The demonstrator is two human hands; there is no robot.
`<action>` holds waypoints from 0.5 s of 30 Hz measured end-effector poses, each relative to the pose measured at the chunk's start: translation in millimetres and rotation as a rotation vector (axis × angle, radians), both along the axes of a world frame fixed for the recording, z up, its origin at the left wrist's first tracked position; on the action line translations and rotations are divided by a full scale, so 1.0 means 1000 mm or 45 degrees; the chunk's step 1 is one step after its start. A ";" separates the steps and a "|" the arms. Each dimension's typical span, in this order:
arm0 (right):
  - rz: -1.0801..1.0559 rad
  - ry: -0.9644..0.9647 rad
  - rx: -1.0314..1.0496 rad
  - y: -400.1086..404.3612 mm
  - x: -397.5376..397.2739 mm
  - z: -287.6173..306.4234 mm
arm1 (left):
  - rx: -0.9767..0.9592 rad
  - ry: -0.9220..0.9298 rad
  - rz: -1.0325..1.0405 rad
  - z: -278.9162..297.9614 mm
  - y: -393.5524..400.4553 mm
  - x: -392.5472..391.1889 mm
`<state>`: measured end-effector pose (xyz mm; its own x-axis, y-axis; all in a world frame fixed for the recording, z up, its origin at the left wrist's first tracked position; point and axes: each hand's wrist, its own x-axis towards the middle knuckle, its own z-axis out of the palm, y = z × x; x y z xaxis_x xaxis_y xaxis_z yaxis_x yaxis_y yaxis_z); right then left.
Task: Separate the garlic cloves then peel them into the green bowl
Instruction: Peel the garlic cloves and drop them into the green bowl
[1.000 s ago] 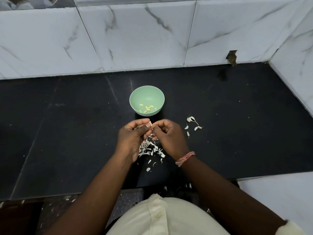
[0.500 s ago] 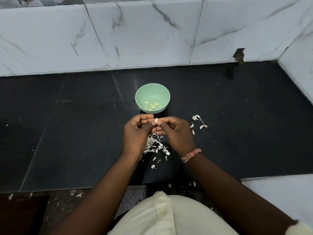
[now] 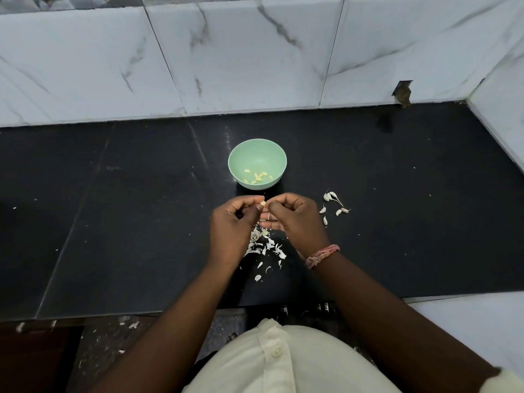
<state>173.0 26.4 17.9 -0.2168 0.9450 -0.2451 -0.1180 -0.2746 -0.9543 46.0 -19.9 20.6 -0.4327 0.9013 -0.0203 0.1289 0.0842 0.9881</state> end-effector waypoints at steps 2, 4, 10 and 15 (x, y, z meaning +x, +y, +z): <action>0.008 -0.040 -0.009 0.001 0.000 0.000 | 0.003 0.049 -0.015 0.001 0.000 0.000; 0.024 -0.049 -0.029 0.002 -0.001 -0.001 | 0.019 0.089 -0.024 0.001 0.001 0.000; 0.088 0.015 -0.041 0.001 0.003 0.002 | 0.031 0.071 -0.048 0.003 -0.001 -0.004; 0.089 0.036 -0.051 0.002 0.006 0.007 | 0.065 -0.007 -0.091 0.004 -0.003 -0.005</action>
